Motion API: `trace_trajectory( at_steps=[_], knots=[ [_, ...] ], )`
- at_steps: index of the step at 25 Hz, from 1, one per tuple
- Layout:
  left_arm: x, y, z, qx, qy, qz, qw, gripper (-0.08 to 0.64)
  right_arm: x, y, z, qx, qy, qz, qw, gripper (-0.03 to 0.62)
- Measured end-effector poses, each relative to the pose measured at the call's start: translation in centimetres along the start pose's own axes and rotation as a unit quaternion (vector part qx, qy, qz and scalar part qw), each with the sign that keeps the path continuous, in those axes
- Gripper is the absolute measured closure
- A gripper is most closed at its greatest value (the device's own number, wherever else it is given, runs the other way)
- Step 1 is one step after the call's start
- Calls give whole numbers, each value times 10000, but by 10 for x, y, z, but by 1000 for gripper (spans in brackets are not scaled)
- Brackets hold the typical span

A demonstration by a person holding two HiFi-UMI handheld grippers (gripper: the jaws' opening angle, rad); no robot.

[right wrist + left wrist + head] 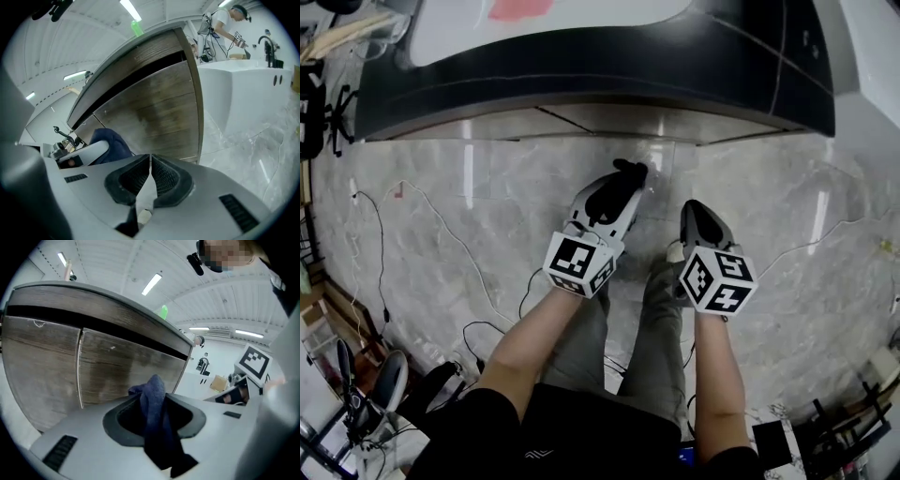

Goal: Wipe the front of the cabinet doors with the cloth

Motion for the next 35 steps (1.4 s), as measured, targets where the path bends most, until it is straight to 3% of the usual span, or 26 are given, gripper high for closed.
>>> trace_trajectory(
  at_steps=[9, 16, 22, 26, 35],
  knots=[
    [-53, 84, -5, 30, 229, -96, 9997, 433, -33, 27, 67, -337, -28, -54, 9994, 554],
    [-99, 136, -13, 285, -368, -47, 9989, 433, -68, 55, 111, -508, 264, -249, 9981, 554],
    [-126, 172, -24, 378, -500, -47, 9980, 433, -81, 82, 133, -475, 252, -356, 9979, 554],
    [-137, 192, -31, 387, -611, 43, 9974, 433, -92, 102, 155, -664, 337, -530, 9958, 554],
    [-163, 234, -52, 380, -503, -340, 9974, 433, -115, 150, 185, -882, 575, -997, 9894, 554]
  ],
)
Point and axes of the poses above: the fingertips, and each gripper's own axes: y backward along the fingers, z to its left, x out of its underside, the point moved 6 cm from there along y, backward along the fingers, and after that the axes turned 12 degrees about y, right-handed, at the moved point
